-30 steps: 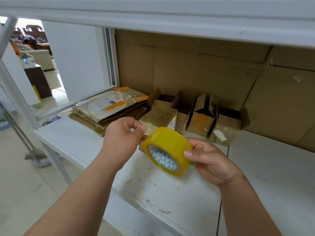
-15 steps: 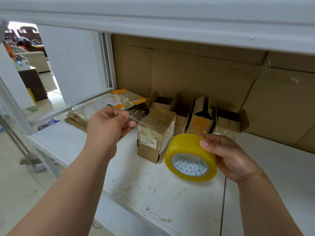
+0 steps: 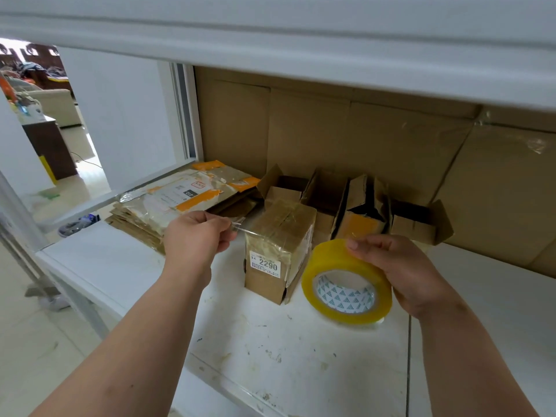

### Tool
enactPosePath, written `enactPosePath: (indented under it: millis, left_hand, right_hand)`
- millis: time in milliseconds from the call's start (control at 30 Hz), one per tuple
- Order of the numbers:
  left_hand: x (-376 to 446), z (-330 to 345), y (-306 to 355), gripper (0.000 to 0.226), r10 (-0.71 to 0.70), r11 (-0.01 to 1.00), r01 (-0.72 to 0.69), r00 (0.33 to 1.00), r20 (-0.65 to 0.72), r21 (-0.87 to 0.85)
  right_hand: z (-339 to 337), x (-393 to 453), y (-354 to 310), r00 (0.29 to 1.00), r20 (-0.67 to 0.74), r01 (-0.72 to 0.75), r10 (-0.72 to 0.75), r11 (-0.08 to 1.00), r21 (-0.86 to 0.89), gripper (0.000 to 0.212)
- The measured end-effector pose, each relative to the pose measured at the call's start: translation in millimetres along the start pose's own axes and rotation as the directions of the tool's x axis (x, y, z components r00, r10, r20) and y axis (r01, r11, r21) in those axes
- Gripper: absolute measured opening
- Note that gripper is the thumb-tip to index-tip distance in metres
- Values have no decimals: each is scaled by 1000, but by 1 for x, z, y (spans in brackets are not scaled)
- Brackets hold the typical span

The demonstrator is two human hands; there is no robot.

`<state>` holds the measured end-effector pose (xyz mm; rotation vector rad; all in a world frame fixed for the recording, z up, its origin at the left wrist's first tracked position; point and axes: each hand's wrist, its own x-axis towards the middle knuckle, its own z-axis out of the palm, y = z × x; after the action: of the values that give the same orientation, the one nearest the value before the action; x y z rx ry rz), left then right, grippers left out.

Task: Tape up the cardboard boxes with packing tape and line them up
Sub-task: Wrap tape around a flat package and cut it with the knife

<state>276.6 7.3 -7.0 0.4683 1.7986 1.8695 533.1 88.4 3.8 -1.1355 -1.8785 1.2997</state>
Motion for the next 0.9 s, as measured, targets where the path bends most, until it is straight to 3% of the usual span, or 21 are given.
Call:
enactPosePath:
  millis: [133, 267, 400, 600, 900]
  left_hand:
    - [10, 2, -5, 11, -22, 999, 21, 1000, 21, 26]
    - [16, 2, -9, 12, -31, 999, 30, 999, 23, 42]
    - [20, 0, -20, 11, -71, 996, 69, 997, 36, 60]
    - [20, -1, -33, 7, -171, 979, 153, 976, 133, 138]
    - [16, -1, -26, 21, -223, 941, 148, 947, 232, 303]
  right_hand:
    - [1, 2, 1, 999, 0, -44, 44, 999, 18, 54]
    - [4, 7, 5, 998, -2, -61, 61, 998, 6, 70]
    - [9, 9, 9, 995, -2, -101, 101, 995, 7, 65]
    - [18, 14, 17, 987, 15, -159, 160, 987, -10, 23]
    - [31, 15, 16, 979, -5, -203, 203, 979, 9, 20]
